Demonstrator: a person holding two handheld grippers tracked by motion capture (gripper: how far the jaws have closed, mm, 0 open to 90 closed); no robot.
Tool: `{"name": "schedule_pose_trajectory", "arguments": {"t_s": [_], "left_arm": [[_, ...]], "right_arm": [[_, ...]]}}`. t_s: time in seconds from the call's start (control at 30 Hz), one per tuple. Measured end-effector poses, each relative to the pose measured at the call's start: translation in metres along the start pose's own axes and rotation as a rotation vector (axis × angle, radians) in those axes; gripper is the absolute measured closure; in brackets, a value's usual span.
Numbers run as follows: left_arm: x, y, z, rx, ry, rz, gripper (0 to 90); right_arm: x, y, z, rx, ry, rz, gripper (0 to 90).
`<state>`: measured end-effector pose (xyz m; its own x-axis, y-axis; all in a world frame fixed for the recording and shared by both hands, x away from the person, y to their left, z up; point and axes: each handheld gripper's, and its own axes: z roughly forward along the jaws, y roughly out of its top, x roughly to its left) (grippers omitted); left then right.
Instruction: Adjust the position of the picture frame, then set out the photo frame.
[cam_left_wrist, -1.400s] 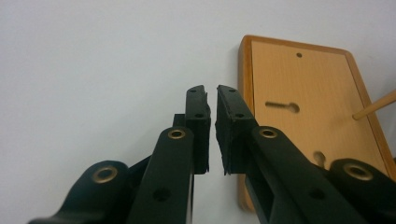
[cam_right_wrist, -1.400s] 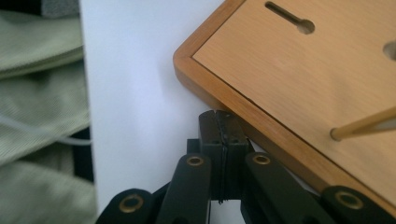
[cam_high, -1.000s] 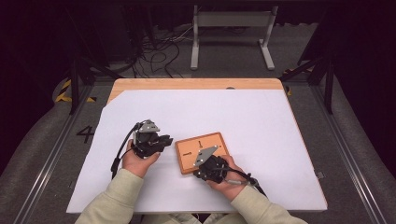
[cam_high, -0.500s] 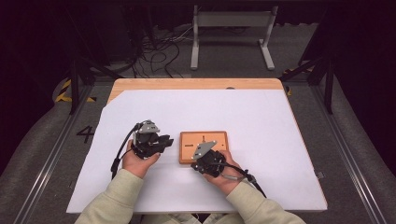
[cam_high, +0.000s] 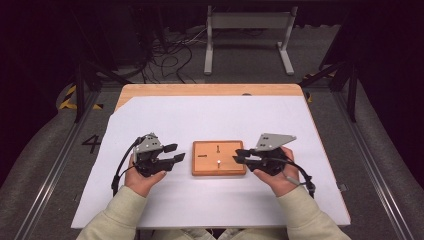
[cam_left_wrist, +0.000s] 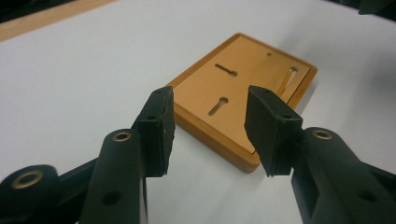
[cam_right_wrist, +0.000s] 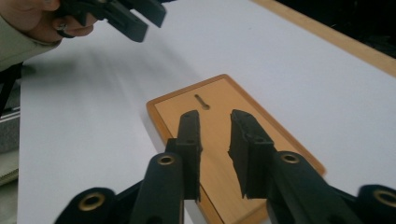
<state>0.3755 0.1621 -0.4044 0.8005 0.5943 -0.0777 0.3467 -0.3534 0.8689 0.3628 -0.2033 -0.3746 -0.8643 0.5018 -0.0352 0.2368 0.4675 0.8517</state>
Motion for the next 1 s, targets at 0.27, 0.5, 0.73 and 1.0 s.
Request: {"name": "schedule_pose_trajectory", "arguments": {"t_s": [0.27,0.5,0.73,1.0], "left_arm": [[0.001,0.001,-0.002,-0.029,0.013,-0.008,48.0],[0.003,0.000,0.000,-0.077,0.046,-0.006,43.9],[-0.003,0.006,0.006,-0.078,0.042,0.007,42.5],[-0.017,0.013,0.022,-0.084,-0.045,0.018,38.7]], "right_arm": [[-0.028,-0.015,-0.042,-0.086,-0.080,0.068,63.3],[-0.043,-0.025,-0.053,-0.116,-0.133,0.112,57.7],[-0.051,-0.031,-0.056,-0.126,-0.161,0.133,53.8],[-0.056,-0.035,-0.061,-0.127,-0.188,0.143,53.1]]}}
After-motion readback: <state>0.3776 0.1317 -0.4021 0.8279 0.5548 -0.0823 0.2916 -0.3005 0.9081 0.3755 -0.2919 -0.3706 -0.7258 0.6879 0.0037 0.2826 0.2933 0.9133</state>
